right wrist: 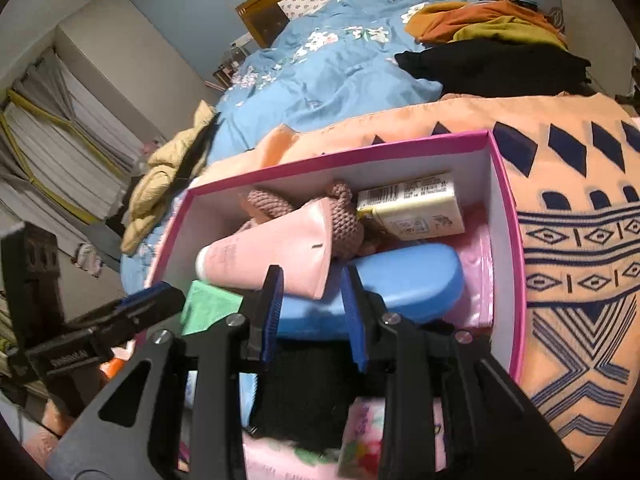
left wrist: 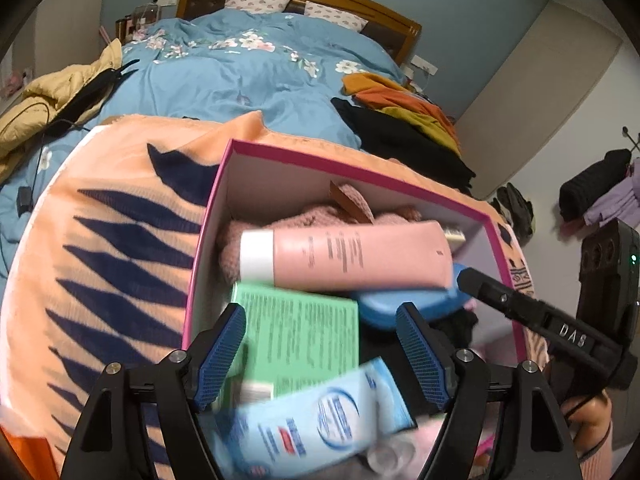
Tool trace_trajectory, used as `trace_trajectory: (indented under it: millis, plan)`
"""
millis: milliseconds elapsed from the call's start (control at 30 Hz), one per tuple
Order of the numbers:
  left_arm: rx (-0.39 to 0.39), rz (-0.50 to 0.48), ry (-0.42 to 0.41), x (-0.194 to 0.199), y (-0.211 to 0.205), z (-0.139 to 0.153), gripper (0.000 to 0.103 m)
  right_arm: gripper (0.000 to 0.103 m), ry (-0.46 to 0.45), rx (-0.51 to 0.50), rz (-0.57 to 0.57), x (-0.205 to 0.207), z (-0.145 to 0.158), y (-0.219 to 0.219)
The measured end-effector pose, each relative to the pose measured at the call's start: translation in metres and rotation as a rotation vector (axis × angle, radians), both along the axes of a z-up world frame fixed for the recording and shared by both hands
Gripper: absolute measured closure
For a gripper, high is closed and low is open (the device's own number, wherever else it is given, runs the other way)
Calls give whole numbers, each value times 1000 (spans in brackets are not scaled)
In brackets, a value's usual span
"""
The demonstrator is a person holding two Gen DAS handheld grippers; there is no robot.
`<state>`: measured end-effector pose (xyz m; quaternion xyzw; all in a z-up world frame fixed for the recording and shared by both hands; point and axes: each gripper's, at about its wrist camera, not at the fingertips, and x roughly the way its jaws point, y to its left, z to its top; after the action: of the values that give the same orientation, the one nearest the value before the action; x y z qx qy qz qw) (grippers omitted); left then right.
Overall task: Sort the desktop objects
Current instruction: 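Lower the pink tube into the box and open the right gripper, then move the right gripper down to the white tape ring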
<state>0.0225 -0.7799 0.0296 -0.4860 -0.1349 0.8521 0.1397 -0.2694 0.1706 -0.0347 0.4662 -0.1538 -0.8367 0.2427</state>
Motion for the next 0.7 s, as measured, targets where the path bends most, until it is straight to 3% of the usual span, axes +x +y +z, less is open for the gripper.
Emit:
trace_trajectory:
  millis: [267,400,700]
  plan:
    - [30,-18,18,34,65,6,16,68,1,-93,49,31,14,16]
    - [26,-45,38,62,92,11,16,62,5,-147,91,57,20,21]
    - [-44,-84,13,105,153,-19,16,62,13,-199,213,131,21,28]
